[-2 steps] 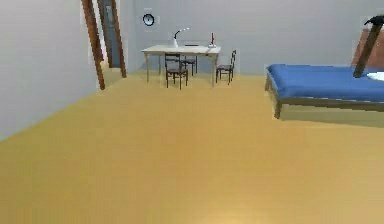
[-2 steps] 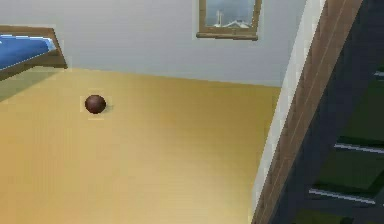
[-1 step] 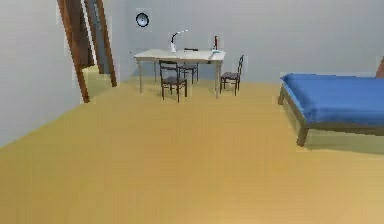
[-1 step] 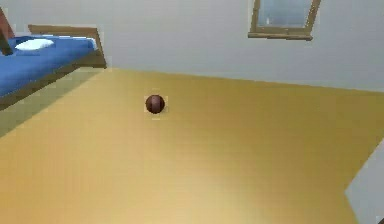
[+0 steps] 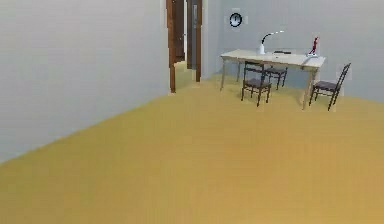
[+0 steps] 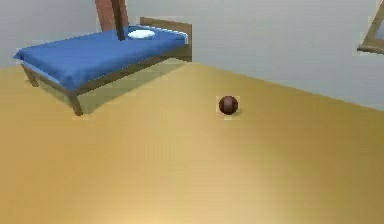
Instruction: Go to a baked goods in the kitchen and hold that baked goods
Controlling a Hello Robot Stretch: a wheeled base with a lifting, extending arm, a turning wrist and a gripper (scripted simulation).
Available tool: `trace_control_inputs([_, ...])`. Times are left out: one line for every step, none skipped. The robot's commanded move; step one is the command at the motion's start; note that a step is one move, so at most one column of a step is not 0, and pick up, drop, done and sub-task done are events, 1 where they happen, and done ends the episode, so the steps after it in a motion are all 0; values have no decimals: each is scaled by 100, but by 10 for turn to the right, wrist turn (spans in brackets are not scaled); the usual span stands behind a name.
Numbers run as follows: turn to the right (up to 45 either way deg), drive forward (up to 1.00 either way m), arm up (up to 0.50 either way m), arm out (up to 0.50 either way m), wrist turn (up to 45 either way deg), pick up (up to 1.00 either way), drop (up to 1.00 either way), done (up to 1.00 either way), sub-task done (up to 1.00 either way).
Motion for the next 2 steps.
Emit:
trace_control_inputs([0,100,0,0,0,0,0,0,0])
trace_control_inputs([0,100,0,0,0,0,0,0,0])
